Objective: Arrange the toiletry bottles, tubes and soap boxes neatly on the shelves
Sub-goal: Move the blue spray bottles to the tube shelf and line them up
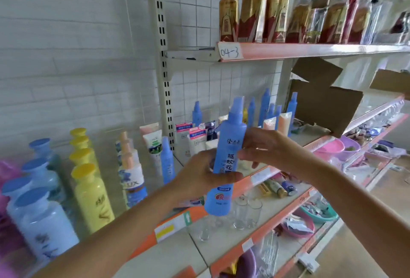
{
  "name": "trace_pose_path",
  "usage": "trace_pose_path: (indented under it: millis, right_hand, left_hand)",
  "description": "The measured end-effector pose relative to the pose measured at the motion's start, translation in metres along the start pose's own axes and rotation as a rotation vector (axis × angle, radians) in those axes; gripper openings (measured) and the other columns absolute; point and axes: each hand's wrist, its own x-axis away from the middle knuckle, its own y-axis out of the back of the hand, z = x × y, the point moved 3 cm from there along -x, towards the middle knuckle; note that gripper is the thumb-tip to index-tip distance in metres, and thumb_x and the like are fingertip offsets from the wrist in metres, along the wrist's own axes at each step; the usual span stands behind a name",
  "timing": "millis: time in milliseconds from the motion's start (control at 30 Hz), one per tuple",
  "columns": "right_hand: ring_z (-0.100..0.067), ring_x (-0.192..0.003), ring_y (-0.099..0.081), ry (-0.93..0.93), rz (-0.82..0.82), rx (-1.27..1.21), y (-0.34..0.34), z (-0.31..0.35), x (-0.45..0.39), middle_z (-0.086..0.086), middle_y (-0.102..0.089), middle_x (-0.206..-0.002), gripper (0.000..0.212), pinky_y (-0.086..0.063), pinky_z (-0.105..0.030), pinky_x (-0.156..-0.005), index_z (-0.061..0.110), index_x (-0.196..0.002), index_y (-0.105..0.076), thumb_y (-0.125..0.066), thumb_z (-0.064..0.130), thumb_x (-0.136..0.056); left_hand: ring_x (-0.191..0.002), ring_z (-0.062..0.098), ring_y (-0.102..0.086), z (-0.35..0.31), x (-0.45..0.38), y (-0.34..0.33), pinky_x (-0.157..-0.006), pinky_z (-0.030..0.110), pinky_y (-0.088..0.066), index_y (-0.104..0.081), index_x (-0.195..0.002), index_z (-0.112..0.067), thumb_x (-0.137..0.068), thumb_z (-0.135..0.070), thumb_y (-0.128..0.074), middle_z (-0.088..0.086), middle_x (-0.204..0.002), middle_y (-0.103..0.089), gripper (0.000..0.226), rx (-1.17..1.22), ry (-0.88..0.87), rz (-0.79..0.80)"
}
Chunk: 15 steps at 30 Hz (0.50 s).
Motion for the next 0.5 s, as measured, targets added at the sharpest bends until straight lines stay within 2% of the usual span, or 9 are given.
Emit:
trace_pose_path:
  millis: [67, 133, 200, 267, 333, 400, 467, 500]
  right_hand:
    - [-0.02, -0.086, -0.065, -0.015, -0.016, 0.001, 0.0, -0.012, 0.001, -0.003, -0.07, -0.094, 0.018, -0.056, -0.034, -0.074, 0.027, -0.094, -0.062, -0.068, 0.019, -0.079]
    - [-0.021, -0.088, -0.065, -0.018, -0.057, 0.06, -0.002, -0.025, -0.001, -0.001, -0.07, -0.093, 0.022, -0.055, -0.038, -0.08, 0.025, -0.096, -0.063, -0.071, 0.029, -0.076]
    - [-0.015, -0.087, -0.064, -0.006, -0.047, 0.113, -0.005, -0.034, -0.004, 0.003, -0.069, -0.094, 0.021, -0.053, -0.029, -0.077, 0.034, -0.091, -0.061, -0.071, 0.035, -0.073]
    - [-0.013, -0.087, -0.063, -0.018, -0.023, 0.123, -0.007, -0.042, -0.009, 0.003, -0.068, -0.097, 0.021, -0.051, -0.025, -0.076, 0.037, -0.088, -0.057, -0.071, 0.035, -0.073]
    - [-0.016, -0.09, -0.063, -0.045, -0.018, 0.118, -0.005, -0.052, -0.016, 0.001, -0.068, -0.098, 0.021, -0.053, -0.031, -0.082, 0.034, -0.091, -0.059, -0.071, 0.034, -0.074]
    - [-0.018, -0.091, -0.064, -0.05, -0.006, 0.108, -0.002, -0.057, -0.025, 0.0, -0.068, -0.097, 0.021, -0.053, -0.036, -0.084, 0.029, -0.093, -0.062, -0.071, 0.033, -0.075]
    - [-0.016, -0.086, -0.065, -0.037, 0.004, 0.122, 0.002, -0.06, -0.038, -0.002, -0.068, -0.094, 0.014, -0.053, -0.026, -0.08, 0.03, -0.086, -0.061, -0.071, 0.032, -0.076]
    - [-0.014, -0.081, -0.064, -0.024, 0.015, 0.141, 0.004, -0.06, -0.046, -0.002, -0.068, -0.093, 0.013, -0.05, -0.017, -0.073, 0.033, -0.081, -0.059, -0.071, 0.031, -0.076]
  left_hand:
    - [-0.084, 0.007, -0.065, 0.004, -0.005, -0.021, -0.081, 0.024, -0.05, -0.063, -0.09, -0.026, -0.075, -0.031, -0.074, -0.009, -0.088, -0.069, 0.02, 0.035, 0.033, 0.004]
    - [-0.076, 0.003, -0.062, 0.007, -0.006, -0.033, -0.078, 0.022, -0.05, -0.062, -0.084, -0.032, -0.079, -0.03, -0.072, -0.018, -0.078, -0.067, 0.011, -0.014, 0.057, 0.022]
    - [-0.076, 0.005, -0.063, 0.011, -0.009, -0.026, -0.076, 0.023, -0.051, -0.064, -0.084, -0.036, -0.078, -0.036, -0.069, -0.02, -0.076, -0.066, 0.008, -0.122, 0.076, 0.037]
    - [-0.082, 0.011, -0.065, 0.018, -0.013, -0.001, -0.077, 0.025, -0.052, -0.067, -0.089, -0.024, -0.075, -0.045, -0.064, -0.013, -0.082, -0.067, 0.026, -0.172, 0.105, 0.0]
    - [-0.084, 0.011, -0.063, 0.031, -0.02, 0.034, -0.074, 0.02, -0.049, -0.066, -0.091, -0.016, -0.073, -0.05, -0.059, -0.006, -0.088, -0.065, 0.038, -0.263, 0.127, -0.144]
    - [-0.089, 0.015, -0.059, 0.05, -0.027, 0.07, -0.076, 0.02, -0.043, -0.061, -0.101, -0.012, -0.081, -0.041, -0.063, 0.001, -0.1, -0.06, 0.035, -0.502, 0.162, -0.368]
    - [-0.1, 0.024, -0.054, 0.07, -0.034, 0.097, -0.084, 0.029, -0.041, -0.055, -0.112, -0.008, -0.084, -0.029, -0.065, 0.01, -0.112, -0.053, 0.036, -0.704, 0.247, -0.529]
    - [-0.107, 0.028, -0.052, 0.08, -0.039, 0.105, -0.088, 0.033, -0.04, -0.051, -0.117, -0.007, -0.084, -0.028, -0.064, 0.014, -0.117, -0.05, 0.042, -0.758, 0.314, -0.535]
